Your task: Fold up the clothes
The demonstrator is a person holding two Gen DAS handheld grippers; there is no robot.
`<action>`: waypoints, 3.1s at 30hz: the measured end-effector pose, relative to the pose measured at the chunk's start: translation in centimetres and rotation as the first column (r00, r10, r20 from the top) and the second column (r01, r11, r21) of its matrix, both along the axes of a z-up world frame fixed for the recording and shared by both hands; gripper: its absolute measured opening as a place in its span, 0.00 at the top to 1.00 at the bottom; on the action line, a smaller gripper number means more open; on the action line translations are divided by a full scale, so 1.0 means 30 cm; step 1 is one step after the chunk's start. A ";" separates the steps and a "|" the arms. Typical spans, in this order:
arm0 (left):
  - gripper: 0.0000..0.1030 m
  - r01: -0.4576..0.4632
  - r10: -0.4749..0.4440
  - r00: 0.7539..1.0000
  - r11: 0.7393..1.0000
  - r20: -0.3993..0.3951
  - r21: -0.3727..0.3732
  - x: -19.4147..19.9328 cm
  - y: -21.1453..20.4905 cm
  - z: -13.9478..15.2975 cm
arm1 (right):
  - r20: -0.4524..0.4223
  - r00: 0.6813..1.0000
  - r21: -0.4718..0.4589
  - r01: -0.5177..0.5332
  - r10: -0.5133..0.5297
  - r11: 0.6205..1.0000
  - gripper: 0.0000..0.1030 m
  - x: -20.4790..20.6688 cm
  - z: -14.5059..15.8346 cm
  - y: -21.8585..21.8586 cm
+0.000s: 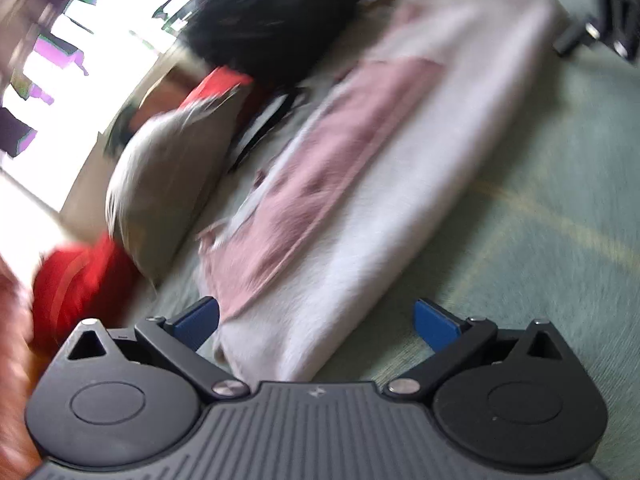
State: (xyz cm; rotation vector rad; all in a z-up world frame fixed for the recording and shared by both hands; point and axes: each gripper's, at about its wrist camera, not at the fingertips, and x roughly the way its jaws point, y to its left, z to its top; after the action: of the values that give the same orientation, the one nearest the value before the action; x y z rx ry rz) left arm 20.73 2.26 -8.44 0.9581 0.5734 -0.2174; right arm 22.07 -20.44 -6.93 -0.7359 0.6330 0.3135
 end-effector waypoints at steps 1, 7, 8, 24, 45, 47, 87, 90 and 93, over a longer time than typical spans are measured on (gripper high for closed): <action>0.01 0.015 -0.016 1.000 0.999 0.014 0.032 -0.001 -0.011 -0.011 | 0.007 1.000 -0.039 -0.018 0.018 0.999 0.00 -0.003 -0.013 0.014; 0.01 0.041 -0.042 0.999 0.996 0.014 0.082 0.062 -0.053 -0.025 | 0.021 0.998 -0.143 -0.060 0.064 0.988 0.00 0.038 -0.042 0.084; 0.01 0.047 -0.048 0.999 0.996 0.014 0.081 0.078 -0.066 -0.024 | 0.025 0.997 -0.152 -0.069 0.074 0.986 0.00 0.047 -0.046 0.100; 0.00 0.072 -0.103 0.990 0.956 0.096 0.284 0.155 -0.027 -0.068 | 0.118 0.989 -0.242 -0.062 0.092 0.968 0.00 0.108 -0.062 0.044; 0.27 0.199 -0.265 0.960 0.877 0.094 0.438 0.153 -0.098 -0.138 | 0.182 0.957 -0.458 -0.119 0.224 0.881 0.02 0.113 -0.118 0.094; 0.41 0.201 -0.266 0.960 0.870 0.087 0.451 0.155 -0.118 -0.161 | 0.174 0.956 -0.476 -0.130 0.238 0.870 0.13 0.111 -0.146 0.113; 0.92 0.183 -0.236 0.968 0.895 0.083 0.408 -0.027 -0.141 -0.051 | 0.094 0.953 -0.368 -0.236 0.289 0.899 0.89 -0.076 -0.031 0.142; 0.92 0.220 -0.261 0.964 0.881 0.043 0.419 -0.124 -0.143 -0.037 | 0.045 0.944 -0.375 -0.286 0.326 0.882 0.89 -0.160 -0.012 0.132; 0.91 0.253 -0.288 0.958 0.862 0.014 0.440 -0.225 -0.146 -0.026 | 0.011 0.935 -0.370 -0.326 0.354 0.870 0.89 -0.247 0.018 0.120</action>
State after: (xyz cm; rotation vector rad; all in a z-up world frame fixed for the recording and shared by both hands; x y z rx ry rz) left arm 13.97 -2.12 -9.23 1.4813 0.4174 -0.3086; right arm 14.65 -16.83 -6.40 -1.2179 0.4873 0.4977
